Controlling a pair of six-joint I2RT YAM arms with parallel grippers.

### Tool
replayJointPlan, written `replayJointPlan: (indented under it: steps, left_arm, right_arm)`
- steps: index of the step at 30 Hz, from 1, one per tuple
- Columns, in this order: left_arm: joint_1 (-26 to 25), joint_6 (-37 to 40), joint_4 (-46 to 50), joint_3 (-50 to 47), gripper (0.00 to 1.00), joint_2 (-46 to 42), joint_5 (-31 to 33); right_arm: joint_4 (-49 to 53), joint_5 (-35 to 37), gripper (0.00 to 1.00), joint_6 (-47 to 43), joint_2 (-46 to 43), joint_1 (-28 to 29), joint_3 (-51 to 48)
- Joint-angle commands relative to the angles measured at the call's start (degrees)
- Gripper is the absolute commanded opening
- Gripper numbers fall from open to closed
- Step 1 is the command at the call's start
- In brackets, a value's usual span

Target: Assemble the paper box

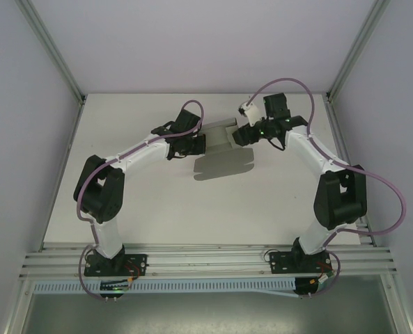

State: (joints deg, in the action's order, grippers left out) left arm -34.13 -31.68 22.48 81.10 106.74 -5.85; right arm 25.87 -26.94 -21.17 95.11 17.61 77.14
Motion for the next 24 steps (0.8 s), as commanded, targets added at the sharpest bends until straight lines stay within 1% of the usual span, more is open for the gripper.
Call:
replayJointPlan:
  steps: [1,3,5,10,14,16,18,19,20,22,23,24]
  left_arm:
    - [-0.2,0.4,-1.7,0.3,0.0,-2.6,-1.5]
    - [-0.3,0.4,-1.8,0.2,0.0,-2.6,-2.0]
    - [-0.2,0.5,-2.3,0.0,0.0,-2.9,-2.5]
    - [-0.2,0.5,-2.6,0.1,0.0,-3.1,-2.8]
    - [-0.4,0.6,-2.6,0.1,0.0,-3.2,-2.8]
    - [-0.3,0.6,-2.4,0.2,0.0,-3.2,-2.7]
    - [-0.4,0.7,-2.4,0.3,0.0,-3.2,-2.7]
    - [-0.4,0.7,-2.3,0.3,0.0,-3.3,-2.7]
    - [-0.5,0.6,-2.4,0.3,0.0,-3.3,-2.7]
    - [-0.8,0.5,-2.4,0.4,0.0,-3.2,-2.5]
    - [-0.8,0.5,-2.3,0.7,0.0,-3.1,-2.3]
    - [-1.0,0.4,-2.0,0.8,0.0,-3.1,-2.2]
  right_arm:
    - [2.2,1.2,0.58,-2.1,0.4,0.0,-0.3]
    - [0.9,2.6,0.58,-1.1,0.0,0.0,-0.9]
    - [-0.3,4.7,0.54,0.0,0.0,0.1,-0.9]
    - [-5.2,11.4,0.54,2.5,1.2,1.4,-0.9]
    - [-6.6,14.4,0.47,3.1,2.8,2.5,0.3]
    - [-7.3,16.4,0.36,3.3,2.9,3.3,0.5]
    - [-8.7,21.2,0.24,3.7,2.8,4.7,0.3]
    - [-9.2,24.7,0.23,4.1,2.8,5.6,0.3]
    - [-10.1,29.5,0.2,5.0,3.0,6.6,0.3]
    - [-11.1,36.6,0.15,5.0,3.3,8.6,0.3]
    - [-11.7,40.6,0.09,5.2,3.6,9.6,0.2]
    - [-11.8,43.7,0.0,5.2,3.9,10.1,0.5]
